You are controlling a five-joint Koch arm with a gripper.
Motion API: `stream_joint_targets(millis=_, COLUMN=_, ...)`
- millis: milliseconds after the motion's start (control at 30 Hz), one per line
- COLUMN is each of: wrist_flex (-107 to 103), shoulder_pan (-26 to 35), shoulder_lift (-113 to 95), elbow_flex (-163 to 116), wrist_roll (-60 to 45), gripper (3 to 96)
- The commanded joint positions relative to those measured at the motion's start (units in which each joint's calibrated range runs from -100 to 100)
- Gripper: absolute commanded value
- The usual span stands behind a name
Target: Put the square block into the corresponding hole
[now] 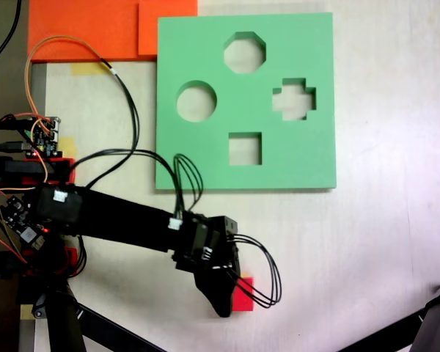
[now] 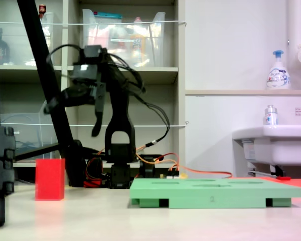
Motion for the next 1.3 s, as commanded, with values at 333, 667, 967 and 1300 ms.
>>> stream_joint_targets(millis=333, wrist_flex=-2.4, shoulder_pan=-2.5, shoulder_lift=19.9, elbow_flex=3.2, wrist_roll=-3.0, gripper=95.5)
stream_joint_targets(millis=667, wrist_flex=1.7, shoulder_pan=-3.8, shoulder_lift=29.2, elbow_flex=1.4, wrist_roll=-4.7, gripper=94.6)
stream_joint_targets(millis=967, wrist_flex=2.8, shoulder_pan=-4.1, shoulder_lift=34.8, elbow_flex=1.4, wrist_roll=-4.9, gripper=59.5)
stream_joint_targets(millis=1300, wrist_flex=0.7, shoulder_pan=-3.9, shoulder_lift=35.0, elbow_flex=1.3, wrist_roll=-4.9, gripper=33.9)
